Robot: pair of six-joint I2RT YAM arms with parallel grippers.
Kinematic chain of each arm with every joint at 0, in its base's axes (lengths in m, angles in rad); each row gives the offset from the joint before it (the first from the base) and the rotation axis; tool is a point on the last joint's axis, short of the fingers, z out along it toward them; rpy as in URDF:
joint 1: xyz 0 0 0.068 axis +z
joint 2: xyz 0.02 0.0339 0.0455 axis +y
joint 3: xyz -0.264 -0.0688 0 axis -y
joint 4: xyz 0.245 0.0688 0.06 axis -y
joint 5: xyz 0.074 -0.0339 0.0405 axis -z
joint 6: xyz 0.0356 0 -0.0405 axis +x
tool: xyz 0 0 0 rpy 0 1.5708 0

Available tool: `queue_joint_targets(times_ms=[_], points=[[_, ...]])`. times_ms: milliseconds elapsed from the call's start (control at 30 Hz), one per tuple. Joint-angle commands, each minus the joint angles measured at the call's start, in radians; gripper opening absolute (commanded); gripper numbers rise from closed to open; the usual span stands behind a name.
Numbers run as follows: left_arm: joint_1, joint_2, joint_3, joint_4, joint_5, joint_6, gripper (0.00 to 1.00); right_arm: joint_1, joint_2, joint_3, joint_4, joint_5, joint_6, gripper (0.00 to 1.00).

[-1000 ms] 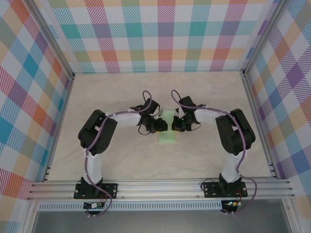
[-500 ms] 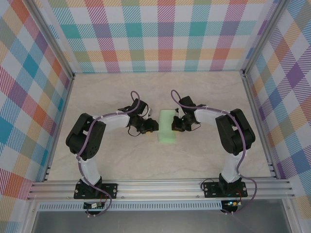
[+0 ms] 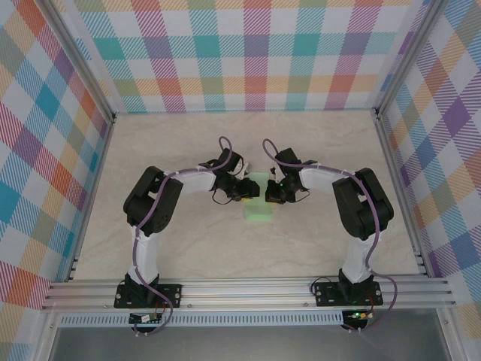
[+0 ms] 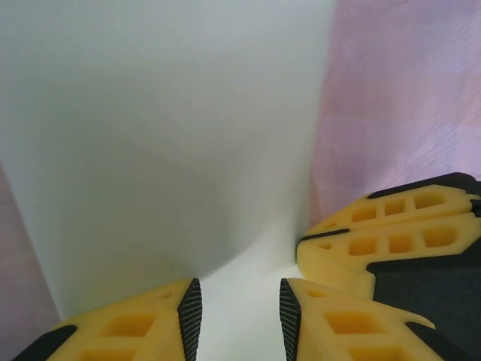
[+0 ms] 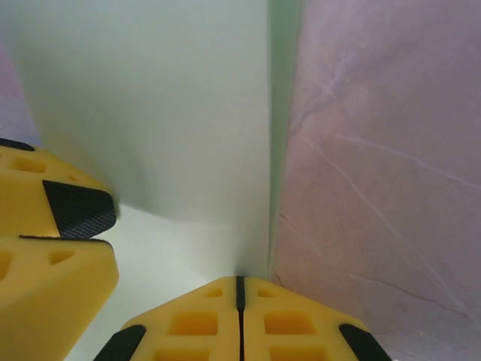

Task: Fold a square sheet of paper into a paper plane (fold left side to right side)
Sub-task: First fold the square sheet of paper in half at the center of the table.

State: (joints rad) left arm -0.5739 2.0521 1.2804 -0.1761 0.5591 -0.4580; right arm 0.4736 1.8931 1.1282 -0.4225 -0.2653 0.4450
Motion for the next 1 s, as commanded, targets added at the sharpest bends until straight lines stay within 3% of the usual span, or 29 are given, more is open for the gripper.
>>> queue_joint_targets(times_ms=[0,533,767,967], points=[[-0.002,0.011,0.011,-0.037,-0.063,0.028,0.36,0.01,0.068,-0.028,-0.119,0.091,-0.028,0.07],[0.12,-0.106,-0.198,0.026,-0.121,-0.004,0.36,0.01,0.072,-0.024,-0.137,0.11,-0.04,0.06],[0.109,-0.204,-0.239,0.115,-0.028,-0.011,0.34,0.01,0.069,-0.018,-0.134,0.103,-0.04,0.07],[0.053,-0.153,-0.15,0.127,0.021,-0.006,0.31,0.01,0.074,-0.01,-0.146,0.111,-0.04,0.07]])
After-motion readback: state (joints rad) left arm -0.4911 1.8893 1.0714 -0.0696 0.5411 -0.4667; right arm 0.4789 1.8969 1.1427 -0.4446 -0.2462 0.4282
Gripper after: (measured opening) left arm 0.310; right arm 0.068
